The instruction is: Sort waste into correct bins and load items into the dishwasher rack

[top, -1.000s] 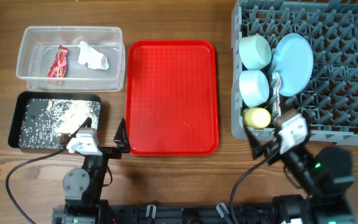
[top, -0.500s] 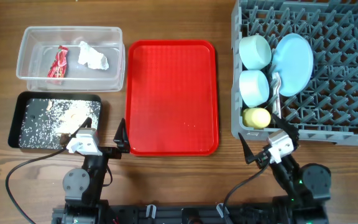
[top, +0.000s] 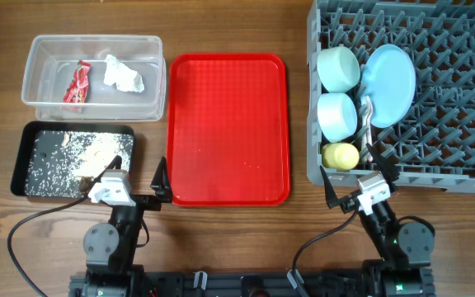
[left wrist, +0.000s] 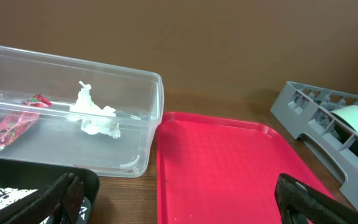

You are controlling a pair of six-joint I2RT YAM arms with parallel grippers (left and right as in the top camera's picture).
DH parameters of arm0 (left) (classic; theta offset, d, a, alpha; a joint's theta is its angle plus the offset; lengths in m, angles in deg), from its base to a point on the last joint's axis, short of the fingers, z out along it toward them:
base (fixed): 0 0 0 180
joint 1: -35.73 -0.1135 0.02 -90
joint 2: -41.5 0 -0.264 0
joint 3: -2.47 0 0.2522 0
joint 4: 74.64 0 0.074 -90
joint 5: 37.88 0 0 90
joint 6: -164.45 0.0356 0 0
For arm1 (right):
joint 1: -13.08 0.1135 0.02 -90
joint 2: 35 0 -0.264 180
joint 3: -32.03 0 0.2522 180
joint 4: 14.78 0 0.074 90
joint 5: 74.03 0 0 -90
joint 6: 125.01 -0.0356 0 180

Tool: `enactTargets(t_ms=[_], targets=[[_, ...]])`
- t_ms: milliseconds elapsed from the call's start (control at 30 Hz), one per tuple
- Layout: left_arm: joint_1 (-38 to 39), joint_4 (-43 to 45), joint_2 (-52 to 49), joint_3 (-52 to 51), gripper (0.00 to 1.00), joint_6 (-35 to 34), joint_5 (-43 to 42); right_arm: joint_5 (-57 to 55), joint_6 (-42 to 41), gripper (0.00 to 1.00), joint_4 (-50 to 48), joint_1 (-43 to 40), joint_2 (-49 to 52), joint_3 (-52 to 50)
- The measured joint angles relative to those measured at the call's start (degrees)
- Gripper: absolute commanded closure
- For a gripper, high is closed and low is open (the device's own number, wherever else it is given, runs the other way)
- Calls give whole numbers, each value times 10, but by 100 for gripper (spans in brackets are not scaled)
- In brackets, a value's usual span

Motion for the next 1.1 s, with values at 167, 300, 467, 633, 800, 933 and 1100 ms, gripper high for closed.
enactTargets(t_ms=[167, 300, 467, 633, 800, 933, 1100], targets=[[0, 0, 0, 0, 0, 0, 0, 0, 0, 0, 0, -2, 0, -1], [0, 0, 0, 0, 0, 0, 0, 0, 0, 0, 0, -2, 0, -1], [0, 0, 0, 0, 0, 0, 0, 0, 0, 0, 0, -8, 0, -1], [0, 0, 0, 0, 0, 0, 0, 0, 0, 0, 0, -8, 0, -1], [0, 0, 0, 0, 0, 0, 0, 0, 0, 0, 0, -8, 0, -1], [0, 0, 0, 0, 0, 0, 0, 0, 0, 0, 0, -8, 0, -1], [0, 0, 0, 0, 0, 0, 0, 0, 0, 0, 0, -8, 0, -1]])
